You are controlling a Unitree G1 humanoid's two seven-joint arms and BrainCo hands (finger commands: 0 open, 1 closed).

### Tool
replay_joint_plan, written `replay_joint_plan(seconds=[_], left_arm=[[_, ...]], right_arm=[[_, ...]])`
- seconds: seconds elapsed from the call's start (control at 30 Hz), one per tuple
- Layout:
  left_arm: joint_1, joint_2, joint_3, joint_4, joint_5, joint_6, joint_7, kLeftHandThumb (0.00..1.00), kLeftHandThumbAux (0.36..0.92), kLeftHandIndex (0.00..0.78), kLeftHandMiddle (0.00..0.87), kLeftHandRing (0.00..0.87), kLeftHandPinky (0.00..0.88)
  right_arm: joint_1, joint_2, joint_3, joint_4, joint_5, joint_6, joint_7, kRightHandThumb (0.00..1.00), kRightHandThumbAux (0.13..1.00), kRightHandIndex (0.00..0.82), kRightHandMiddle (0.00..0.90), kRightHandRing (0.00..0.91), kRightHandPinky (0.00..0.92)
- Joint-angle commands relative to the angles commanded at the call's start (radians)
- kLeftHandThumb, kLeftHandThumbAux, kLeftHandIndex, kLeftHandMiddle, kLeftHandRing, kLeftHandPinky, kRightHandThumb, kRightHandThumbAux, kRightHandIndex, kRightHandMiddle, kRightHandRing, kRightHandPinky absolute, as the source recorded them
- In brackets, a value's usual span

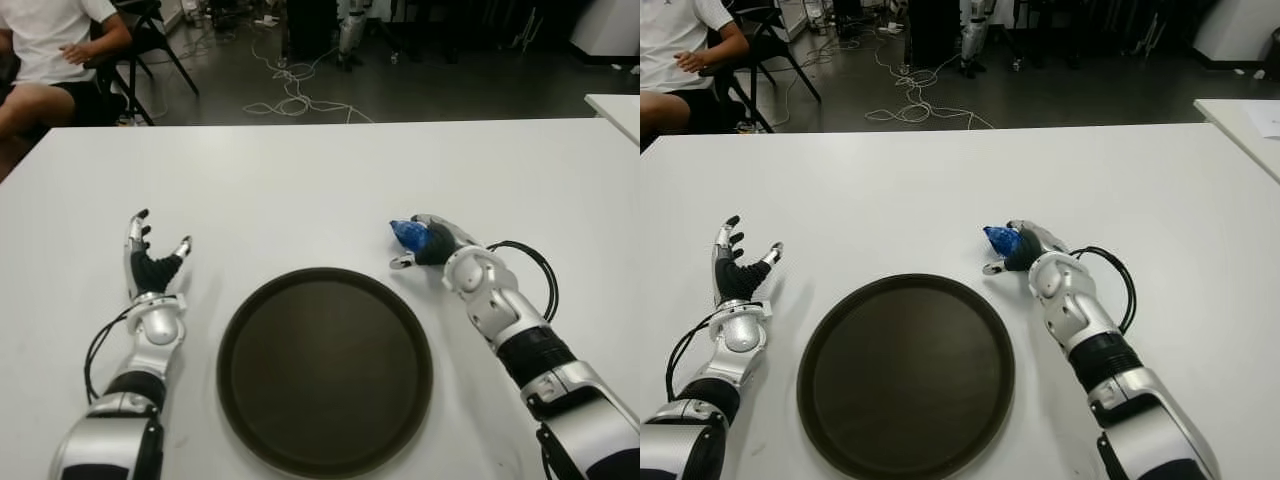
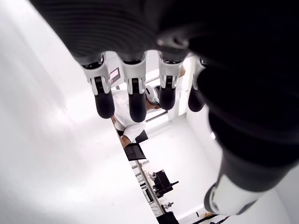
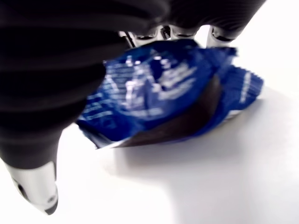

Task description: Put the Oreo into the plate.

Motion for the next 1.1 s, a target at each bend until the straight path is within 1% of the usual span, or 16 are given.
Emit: replay_joint_plan(seconds=[0.2, 0.3, 0.43, 0.5, 0.57, 0.8, 0.97, 1.1], left_arm=[[0.0, 0.002, -0.001, 0.002, 0.002, 0.002, -0.001, 0.192, 0.789, 0.112, 0.117, 0.13, 0.159], [0.0, 0.002, 0.001, 0.001, -0.001, 0.001, -0.004, 0.194, 0.794, 0.113, 0.117, 0.131, 0.164], [0.0, 0.002, 0.002, 0.0, -0.003, 0.0, -0.005, 0.201, 0.793, 0.115, 0.117, 0.131, 0.172], [0.0, 0.002, 0.004, 0.0, -0.005, 0.0, -0.007, 0.205, 0.792, 0.115, 0.116, 0.132, 0.179], [0.0, 0.001, 0.005, 0.001, -0.007, -0.002, -0.007, 0.214, 0.79, 0.118, 0.113, 0.132, 0.185], [0.0, 0.003, -0.001, 0.0, 0.003, -0.003, 0.004, 0.223, 0.797, 0.117, 0.095, 0.111, 0.152], [0.0, 0.001, 0.0, -0.002, 0.002, -0.001, 0.009, 0.214, 0.795, 0.117, 0.096, 0.112, 0.16], [0.0, -0.002, 0.003, -0.004, -0.004, -0.004, 0.005, 0.233, 0.788, 0.12, 0.1, 0.117, 0.166]], right_arm=[[-0.004, -0.002, 0.003, 0.003, -0.016, 0.024, -0.024, 0.0, 0.675, 0.0, 0.004, 0.002, 0.0], [-0.011, -0.002, 0.003, 0.019, -0.024, 0.032, -0.032, 0.0, 0.683, 0.0, 0.001, 0.0, 0.0], [-0.028, -0.005, -0.002, 0.063, -0.021, 0.017, -0.041, 0.0, 0.688, 0.0, 0.0, 0.0, 0.0], [-0.058, -0.003, -0.003, 0.147, -0.017, -0.013, -0.06, 0.0, 0.69, 0.0, 0.0, 0.0, 0.002], [-0.085, -0.006, -0.001, 0.255, -0.015, -0.06, -0.09, 0.0, 0.693, 0.0, 0.0, 0.002, 0.007], [-0.109, -0.004, 0.002, 0.292, -0.015, -0.063, -0.104, 0.0, 0.71, 0.001, 0.0, 0.012, 0.021], [-0.117, -0.006, -0.003, 0.335, -0.01, -0.091, -0.132, 0.0, 0.711, 0.007, 0.006, 0.016, 0.016], [-0.122, -0.006, -0.005, 0.354, -0.006, -0.105, -0.142, 0.0, 0.709, 0.014, 0.006, 0.018, 0.011]])
